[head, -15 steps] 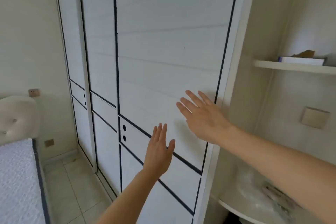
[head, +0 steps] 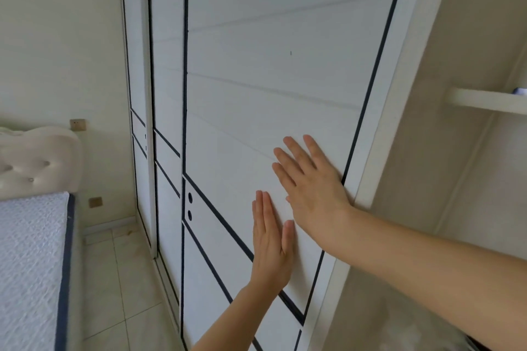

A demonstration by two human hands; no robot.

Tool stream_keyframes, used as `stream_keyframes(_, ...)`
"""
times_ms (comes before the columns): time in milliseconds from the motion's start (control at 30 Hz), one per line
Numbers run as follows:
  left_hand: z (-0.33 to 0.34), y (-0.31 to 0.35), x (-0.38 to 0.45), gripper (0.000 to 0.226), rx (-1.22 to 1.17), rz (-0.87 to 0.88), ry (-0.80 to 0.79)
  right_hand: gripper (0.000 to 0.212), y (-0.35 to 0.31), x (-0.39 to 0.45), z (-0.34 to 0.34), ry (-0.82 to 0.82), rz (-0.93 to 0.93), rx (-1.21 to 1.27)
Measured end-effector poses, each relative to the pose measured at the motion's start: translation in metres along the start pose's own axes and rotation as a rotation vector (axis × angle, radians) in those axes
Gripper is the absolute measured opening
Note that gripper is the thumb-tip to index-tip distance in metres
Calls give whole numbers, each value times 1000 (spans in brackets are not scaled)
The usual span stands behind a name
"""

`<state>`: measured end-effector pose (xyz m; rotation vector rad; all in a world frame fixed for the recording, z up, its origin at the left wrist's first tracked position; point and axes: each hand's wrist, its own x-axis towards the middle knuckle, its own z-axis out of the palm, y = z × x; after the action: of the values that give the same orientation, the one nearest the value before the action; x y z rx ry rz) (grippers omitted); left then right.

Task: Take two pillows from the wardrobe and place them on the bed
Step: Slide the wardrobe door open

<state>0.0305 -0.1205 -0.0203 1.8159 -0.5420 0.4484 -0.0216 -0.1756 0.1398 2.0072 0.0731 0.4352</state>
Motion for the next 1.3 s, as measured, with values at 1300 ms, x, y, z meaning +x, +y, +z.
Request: stream_keyframes(1300, -3, -66, 55, 69, -186, 101, -14, 70, -20, 56, 14, -10, -7, -126)
